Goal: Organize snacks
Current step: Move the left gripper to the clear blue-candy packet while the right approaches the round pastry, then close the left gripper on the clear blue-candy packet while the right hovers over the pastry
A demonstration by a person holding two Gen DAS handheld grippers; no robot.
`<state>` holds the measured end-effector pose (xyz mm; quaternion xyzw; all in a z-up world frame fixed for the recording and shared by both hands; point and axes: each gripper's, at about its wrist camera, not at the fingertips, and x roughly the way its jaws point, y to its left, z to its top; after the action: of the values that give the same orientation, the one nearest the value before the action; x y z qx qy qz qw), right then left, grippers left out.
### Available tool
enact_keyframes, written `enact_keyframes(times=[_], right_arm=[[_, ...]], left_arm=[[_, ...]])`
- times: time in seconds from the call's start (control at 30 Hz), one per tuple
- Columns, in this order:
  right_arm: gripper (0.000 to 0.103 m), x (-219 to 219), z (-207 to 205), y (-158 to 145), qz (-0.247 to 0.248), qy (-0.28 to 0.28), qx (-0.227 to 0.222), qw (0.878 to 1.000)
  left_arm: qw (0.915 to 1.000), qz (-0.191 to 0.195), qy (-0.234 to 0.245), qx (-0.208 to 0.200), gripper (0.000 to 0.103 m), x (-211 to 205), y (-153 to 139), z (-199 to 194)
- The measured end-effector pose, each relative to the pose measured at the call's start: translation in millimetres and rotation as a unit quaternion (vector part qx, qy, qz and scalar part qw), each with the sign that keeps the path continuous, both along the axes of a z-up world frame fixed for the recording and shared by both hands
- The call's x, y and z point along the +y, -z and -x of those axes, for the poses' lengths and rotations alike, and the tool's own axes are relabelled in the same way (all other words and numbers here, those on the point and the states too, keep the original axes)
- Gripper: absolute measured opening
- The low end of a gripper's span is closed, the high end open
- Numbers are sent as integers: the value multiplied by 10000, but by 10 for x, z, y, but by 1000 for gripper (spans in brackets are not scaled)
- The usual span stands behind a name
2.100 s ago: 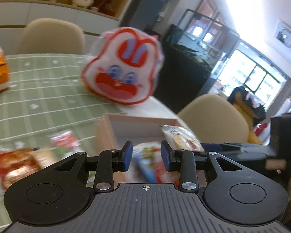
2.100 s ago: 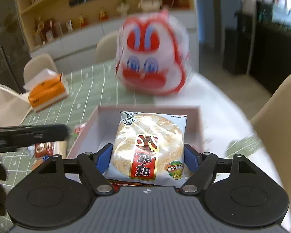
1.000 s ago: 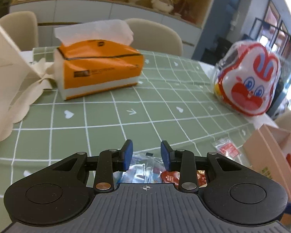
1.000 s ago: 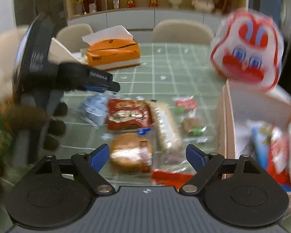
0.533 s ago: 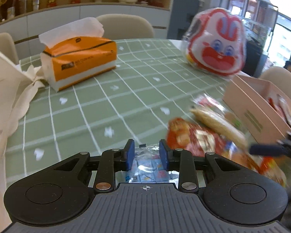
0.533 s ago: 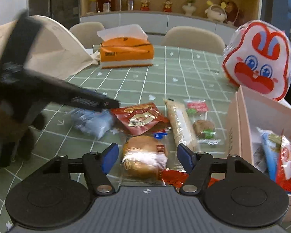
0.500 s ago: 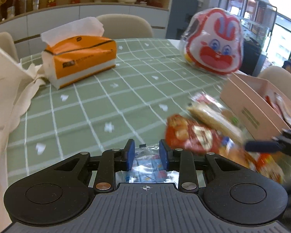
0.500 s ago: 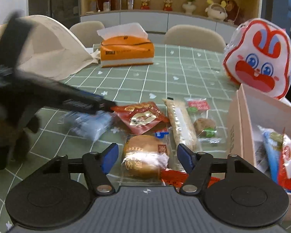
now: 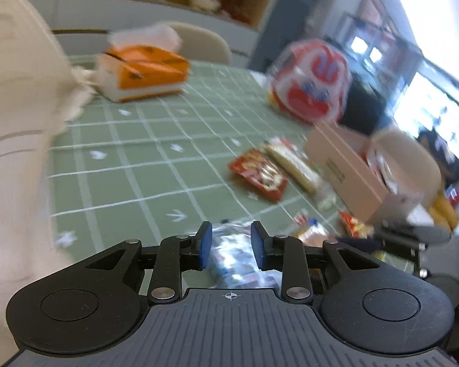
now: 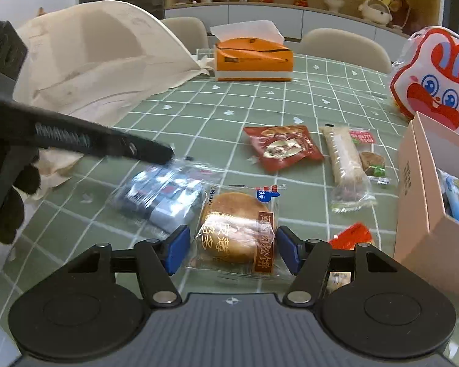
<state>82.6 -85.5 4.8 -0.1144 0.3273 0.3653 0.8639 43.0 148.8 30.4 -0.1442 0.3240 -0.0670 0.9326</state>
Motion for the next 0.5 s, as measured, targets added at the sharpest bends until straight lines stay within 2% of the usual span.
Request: enact_keyframes(times=[0.1, 0.2, 0.33, 0.4, 0.5], right_arm=[[63, 28, 6, -36, -82, 153, -58, 9998], [63, 44, -16, -60, -100, 281, -186, 9994], [64, -2, -60, -19, -6, 467, -176, 9988], [64, -27, -110, -2, 126, 738, -242, 9969], [64, -161, -107, -25, 32, 926, -322, 9952]], left_arm=[[9991, 107, -406, 80, 32, 71, -46, 117], [9983, 315, -428, 232, 32, 68, 5, 80], [9992, 29, -168, 366, 33, -132, 88, -24], [9990, -282, -83, 338, 35, -258, 91, -69], [9975, -673, 22, 206, 36, -429, 54, -58]])
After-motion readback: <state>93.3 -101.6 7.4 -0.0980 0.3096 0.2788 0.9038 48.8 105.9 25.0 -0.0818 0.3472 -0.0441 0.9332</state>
